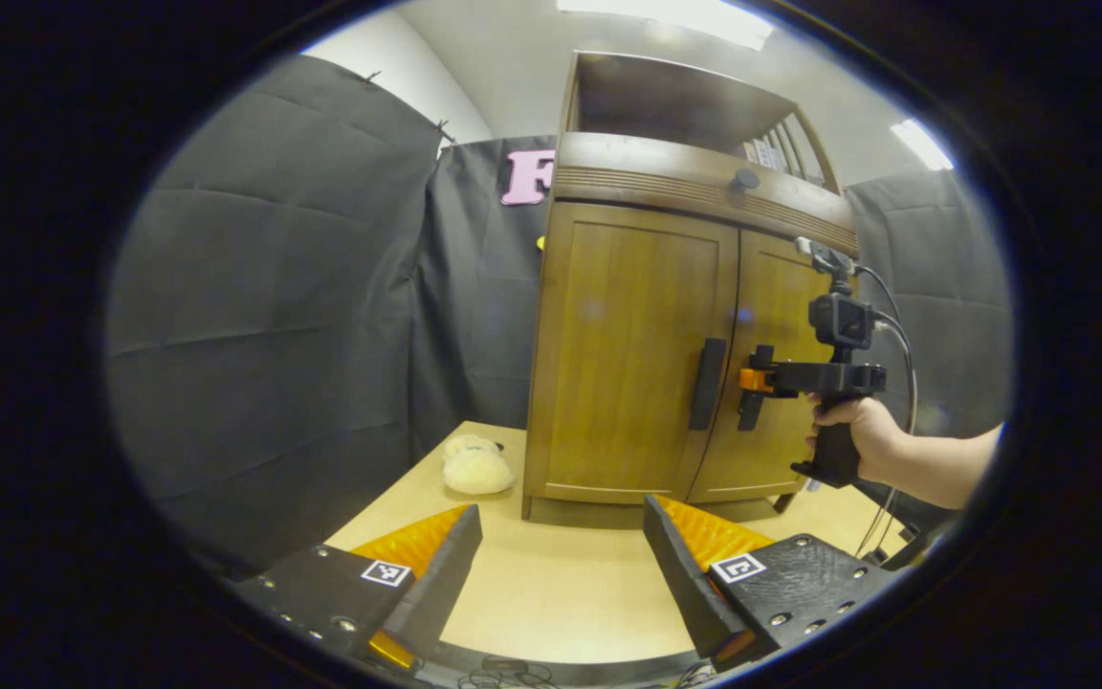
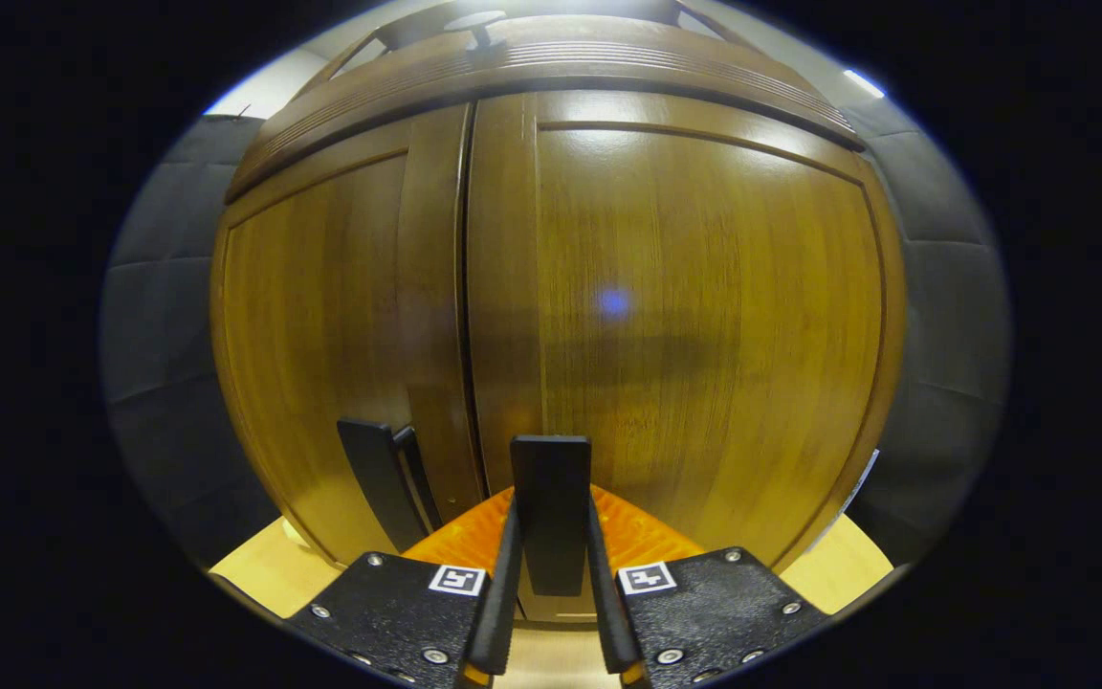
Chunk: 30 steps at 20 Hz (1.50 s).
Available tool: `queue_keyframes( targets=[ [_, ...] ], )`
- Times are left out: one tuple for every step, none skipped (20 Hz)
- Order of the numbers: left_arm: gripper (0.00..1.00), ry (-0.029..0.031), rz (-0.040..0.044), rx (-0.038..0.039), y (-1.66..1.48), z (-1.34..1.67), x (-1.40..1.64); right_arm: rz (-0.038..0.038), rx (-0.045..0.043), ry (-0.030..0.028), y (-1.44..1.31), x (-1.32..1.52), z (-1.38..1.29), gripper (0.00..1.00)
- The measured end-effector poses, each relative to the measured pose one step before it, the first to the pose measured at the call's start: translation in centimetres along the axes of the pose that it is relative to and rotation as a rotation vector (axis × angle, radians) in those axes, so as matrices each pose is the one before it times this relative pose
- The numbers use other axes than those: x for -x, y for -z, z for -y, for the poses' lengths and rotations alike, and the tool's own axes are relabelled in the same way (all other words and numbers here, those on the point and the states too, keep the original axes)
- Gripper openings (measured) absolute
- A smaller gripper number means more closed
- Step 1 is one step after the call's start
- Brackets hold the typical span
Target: Open the right door of the double-door shoe cabinet with the right hand, and open the left door with the left hand.
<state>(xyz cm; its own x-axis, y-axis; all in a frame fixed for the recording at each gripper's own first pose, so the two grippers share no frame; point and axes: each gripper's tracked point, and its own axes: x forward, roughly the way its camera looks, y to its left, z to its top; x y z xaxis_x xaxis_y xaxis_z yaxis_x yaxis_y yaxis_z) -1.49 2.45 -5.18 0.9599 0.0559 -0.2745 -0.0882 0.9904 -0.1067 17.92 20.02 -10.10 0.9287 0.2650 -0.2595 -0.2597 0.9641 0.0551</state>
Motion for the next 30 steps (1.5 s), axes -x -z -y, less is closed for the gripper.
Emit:
queue_keyframes(
  targets=[
    [0.97,-0.00016,0.00441,-0.00443,-0.177,0.014,0.028,-0.00352,-0.00665,-0.00331,0.079,-0.082,-0.305,0.35],
    [0.97,0.00092,0.00725,-0.00568,-0.08,0.202,0.261,-0.00531,-0.0185,-0.00591,-0.005,0.014,-0.086,0.34],
    [0.97,0.00165,0.00594,-0.00639,-0.184,0.08,0.057,-0.00394,-0.01705,-0.00457,0.041,0.146,0.073,0.32],
    [0.97,0.00028,0.00488,-0.00667,0.038,0.134,0.048,-0.00338,-0.00491,-0.00735,0.123,-0.113,0.063,0.3],
    [0.97,-0.00041,0.00238,-0.00517,-0.064,-0.021,-0.079,-0.00381,0.00725,-0.00761,0.21,-0.107,0.026,0.29],
    [1.0,0.00072,0.00187,-0.00294,-0.1,0.083,0.189,-0.00365,0.00697,-0.00892,-0.054,0.053,-0.043,0.28],
    [0.97,0.00044,0.00028,0.0,-0.046,0.054,-0.061,-0.00438,0.00261,-0.00952,-0.114,0.349,-0.195,0.26],
    [1.0,0.00036,0.00068,0.00174,0.062,-0.041,0.166,-0.00633,-0.00039,-0.01016,-0.046,0.357,0.016,0.26],
    [1.0,0.00172,0.00144,-0.00128,-0.046,-0.032,-0.029,-0.00227,0.00067,-0.01088,-0.036,0.385,-0.194,0.27],
    [1.0,-0.00523,0.00644,-0.01524,-0.109,-0.144,0.228,-0.00163,0.00267,-0.0087,0.047,0.585,-0.063,0.27],
    [1.0,-0.01551,0.01455,-0.02694,-0.399,-0.237,0.038,-0.00108,0.00141,-0.00795,0.0,0.432,0.032,0.27],
    [1.0,-0.00848,0.01096,-0.02541,-0.312,-0.077,-0.076,-0.00154,0.00148,-0.00737,-0.045,0.341,-0.001,0.27],
    [1.0,-0.00077,0.00091,-0.0174,-0.135,-0.1,-0.207,-0.0012,0.00231,-0.00744,0.029,0.448,0.024,0.27],
    [1.0,-0.0026,-0.0006,-0.00695,0.014,-0.32,0.18,-0.00133,-0.00008,-0.00635,-0.096,0.532,-0.058,0.27],
    [1.0,-0.0023,-0.00082,0.00171,-0.015,0.018,-0.03,-0.00143,-0.00353,-0.00509,0.1,0.502,-0.057,0.27],
    [1.0,-0.00026,-0.00012,0.00074,0.14,0.13,0.46,-0.00224,-0.00123,-0.00412,0.167,0.476,0.159,0.26],
    [1.0,-0.00017,0.00505,-0.00483,-0.14,-0.064,0.036,-0.00089,0.00086,-0.00275,-0.06,0.341,0.104,0.27],
    [1.0,-0.00064,0.00777,-0.00512,-0.071,-0.092,0.137,-0.00166,0.00325,-0.00286,0.161,0.088,0.111,0.27],
    [1.0,0.00251,0.0043,-0.00213,-0.101,0.112,-0.026,0.00013,0.00093,-0.00174,0.142,0.418,0.044,0.27],
    [1.0,0.00717,0.00552,-0.00194,-0.001,0.073,0.134,-0.00294,0.00051,-0.00223,0.04,0.487,0.093,0.27],
    [1.0,0.00836,0.00475,-0.00608,-0.099,0.036,-0.096,-0.00152,0.00087,-0.00296,0.099,0.319,-0.035,0.26],
    [1.0,0.00381,0.00479,-0.01002,-0.107,-0.032,0.026,-0.00355,-0.00208,-0.00297,0.066,0.424,0.107,0.27],
    [1.0,-0.0001,0.00317,-0.00863,-0.156,-0.014,-0.147,-0.0013,-0.00463,-0.00035,0.093,0.243,0.079,0.26],
    [1.0,0.00118,0.0038,-0.00473,-0.099,0.128,-0.05,-0.00188,-0.00164,-0.00039,0.057,0.429,0.105,0.26],
    [1.0,0.00317,0.00161,0.00173,-0.122,0.041,-0.099,0.00092,0.00062,0.0014,0.101,0.391,-0.004,0.26],
    [0.97,0.0032,-0.00211,0.00826,0.061,-0.008,0.066,0.00127,-0.00061,0.00206,0.035,0.388,0.09,0.26],
    [1.0,0.00057,0.00012,0.01068,-0.094,-0.03,-0.015,0.00129,-0.00013,0.00239,-0.003,0.462,0.215,0.26],
    [1.0,0.00117,0.00546,0.00867,-0.175,-0.064,0.014,0.00015,-0.00082,0.00225,-0.031,0.404,0.183,0.26],
    [0.97,0.00064,0.00263,0.00589,-0.143,-0.049,-0.136,-0.00037,-0.00042,0.00152,0.272,0.248,0.253,0.26],
    [1.0,0.0025,0.00181,0.00134,0.012,-0.055,0.007,-0.00089,-0.00061,0.00044,0.1,0.394,0.202,0.26]
  ],
)
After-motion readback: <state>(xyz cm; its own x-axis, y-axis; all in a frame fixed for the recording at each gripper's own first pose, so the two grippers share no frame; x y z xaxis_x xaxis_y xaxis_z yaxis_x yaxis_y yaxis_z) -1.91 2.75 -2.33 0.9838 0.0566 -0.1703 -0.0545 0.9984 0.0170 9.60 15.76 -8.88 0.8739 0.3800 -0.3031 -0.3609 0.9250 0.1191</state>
